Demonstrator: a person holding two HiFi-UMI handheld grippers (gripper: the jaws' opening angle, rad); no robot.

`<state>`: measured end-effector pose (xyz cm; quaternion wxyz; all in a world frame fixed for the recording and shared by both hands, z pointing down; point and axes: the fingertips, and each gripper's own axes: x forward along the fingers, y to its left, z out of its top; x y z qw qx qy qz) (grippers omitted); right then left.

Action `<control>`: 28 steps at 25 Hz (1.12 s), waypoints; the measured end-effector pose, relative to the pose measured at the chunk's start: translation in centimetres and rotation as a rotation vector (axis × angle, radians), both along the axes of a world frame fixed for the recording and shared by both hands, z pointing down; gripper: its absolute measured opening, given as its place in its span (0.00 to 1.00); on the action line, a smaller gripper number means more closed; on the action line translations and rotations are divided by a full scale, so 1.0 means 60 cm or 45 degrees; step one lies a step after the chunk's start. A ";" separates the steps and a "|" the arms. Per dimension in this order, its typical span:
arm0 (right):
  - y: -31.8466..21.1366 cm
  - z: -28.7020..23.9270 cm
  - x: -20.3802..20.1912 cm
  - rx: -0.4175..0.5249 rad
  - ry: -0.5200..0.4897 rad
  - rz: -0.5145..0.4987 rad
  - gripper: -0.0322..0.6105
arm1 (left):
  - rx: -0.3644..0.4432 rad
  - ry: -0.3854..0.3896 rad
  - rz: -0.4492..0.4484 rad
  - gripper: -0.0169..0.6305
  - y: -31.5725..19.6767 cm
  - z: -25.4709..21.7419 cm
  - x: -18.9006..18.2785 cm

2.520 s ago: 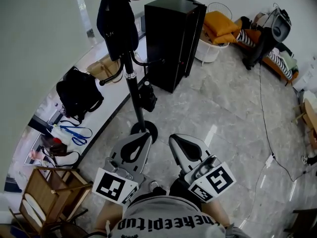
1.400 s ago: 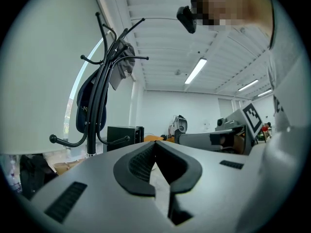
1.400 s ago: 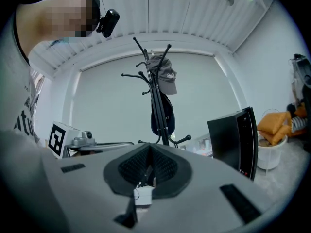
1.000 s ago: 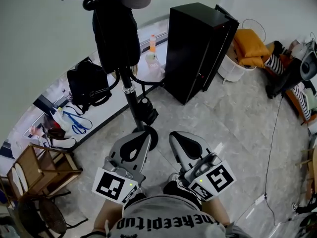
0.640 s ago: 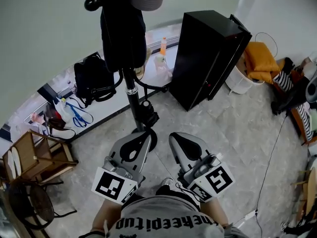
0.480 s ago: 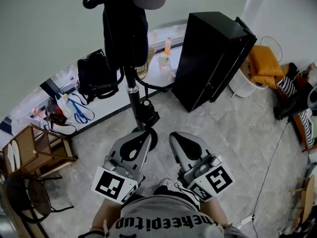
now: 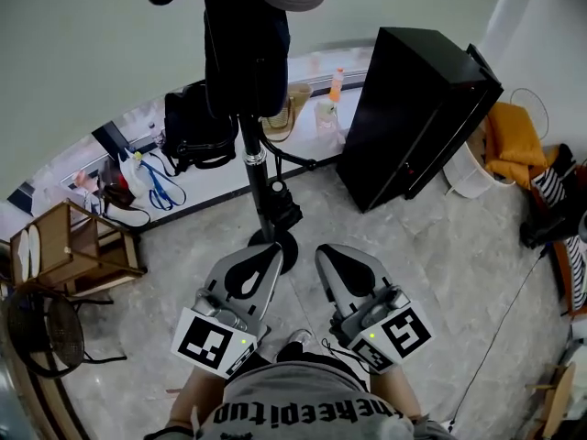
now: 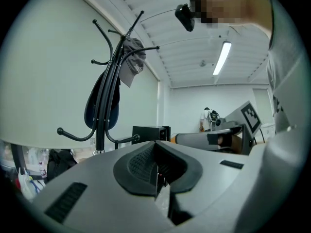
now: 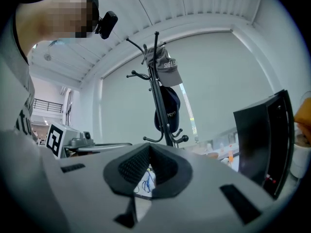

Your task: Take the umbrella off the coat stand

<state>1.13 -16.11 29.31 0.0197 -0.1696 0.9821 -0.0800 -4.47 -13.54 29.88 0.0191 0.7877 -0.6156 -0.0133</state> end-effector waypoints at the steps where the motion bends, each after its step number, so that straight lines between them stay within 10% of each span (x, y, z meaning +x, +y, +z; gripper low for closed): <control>1: -0.002 0.002 0.001 -0.004 -0.001 -0.012 0.07 | -0.004 -0.002 -0.013 0.05 -0.001 0.001 0.001; 28: -0.040 0.024 0.005 -0.081 -0.064 -0.070 0.07 | -0.100 0.031 -0.083 0.05 -0.022 0.047 0.016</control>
